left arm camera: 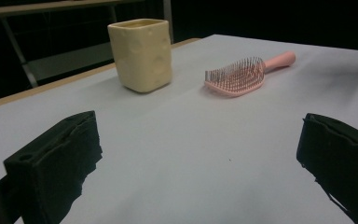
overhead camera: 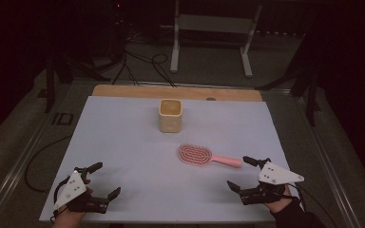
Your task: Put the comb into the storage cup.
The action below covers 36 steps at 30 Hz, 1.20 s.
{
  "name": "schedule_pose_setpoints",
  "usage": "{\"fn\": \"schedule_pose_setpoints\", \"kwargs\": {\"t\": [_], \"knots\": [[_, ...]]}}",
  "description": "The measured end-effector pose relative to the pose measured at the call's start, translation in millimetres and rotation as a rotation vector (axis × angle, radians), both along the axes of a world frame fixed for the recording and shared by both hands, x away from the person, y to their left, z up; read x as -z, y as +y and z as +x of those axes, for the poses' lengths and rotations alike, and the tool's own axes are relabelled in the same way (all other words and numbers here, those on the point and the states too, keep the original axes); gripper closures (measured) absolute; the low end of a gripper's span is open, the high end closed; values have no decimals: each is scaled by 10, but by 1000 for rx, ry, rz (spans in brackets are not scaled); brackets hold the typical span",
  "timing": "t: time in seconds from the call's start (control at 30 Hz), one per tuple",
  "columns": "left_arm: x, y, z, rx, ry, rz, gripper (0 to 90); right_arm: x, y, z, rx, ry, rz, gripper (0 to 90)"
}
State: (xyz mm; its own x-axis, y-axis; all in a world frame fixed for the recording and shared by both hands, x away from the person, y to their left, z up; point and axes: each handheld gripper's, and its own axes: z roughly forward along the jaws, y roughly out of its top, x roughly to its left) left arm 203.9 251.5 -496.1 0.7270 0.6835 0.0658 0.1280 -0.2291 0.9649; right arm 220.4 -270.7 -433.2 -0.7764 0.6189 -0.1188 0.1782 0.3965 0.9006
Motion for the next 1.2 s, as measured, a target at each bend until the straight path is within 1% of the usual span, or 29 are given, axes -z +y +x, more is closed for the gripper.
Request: {"fn": "schedule_pose_setpoints", "kwargs": {"t": [0.07,0.1,0.2,0.23,0.33,0.4,0.43,0.5,0.53,0.57,0.6,0.7,0.77,0.8,0.83,0.9,0.93,1.0,1.03,1.1,1.2], "knots": [[-1,5,1,-2,-1,-4,0,-51,-3,35,-5,-18,-5,80],[0,6,0,-2,0,-2,0,-76,-1,51,-2,-16,-1,80],[-1,4,-1,-1,-2,-2,0,-157,12,137,-16,-20,-13,80],[0,5,0,-1,0,-2,0,-157,12,137,-16,-20,-13,80],[-2,6,-3,0,-1,-2,0,-196,20,211,-21,-21,-8,81],[-4,5,-4,0,-2,-6,0,-221,31,253,-18,-31,-18,80],[-2,8,-2,0,0,-4,0,-244,35,303,-14,-37,-23,80],[1,8,-3,-1,3,-4,0,-254,36,327,-14,-37,-24,80],[-2,6,-2,0,2,-3,0,-275,35,377,-12,-40,-20,81],[-3,3,-4,-1,-1,-3,0,-275,35,377,-12,-40,-20,81],[-2,4,-3,0,-1,-3,0,-291,33,430,-7,-43,-26,81],[-4,4,-4,1,1,-4,0,-315,29,501,0,-37,-22,81],[-4,4,-4,2,0,-5,0,-321,28,526,2,-41,-29,81],[-1,6,-1,2,2,-1,0,-325,26,575,1,-38,-29,81],[3,8,-1,3,5,1,0,-325,26,575,1,-38,-29,81],[3,9,-1,3,4,2,0,-325,21,630,0,-38,-32,81],[1,8,0,3,2,1,0,-321,17,686,-1,-31,-24,81],[3,11,2,4,4,-2,0,-316,15,715,-2,-27,-21,81],[4,12,-1,2,4,-1,0,-300,9,779,-4,-17,-14,84],[-1,11,-2,4,1,2,0,-279,4,839,-3,-14,-13,89],[4,13,0,2,4,2,0,-229,-17,937,4,5,1,89]]}}
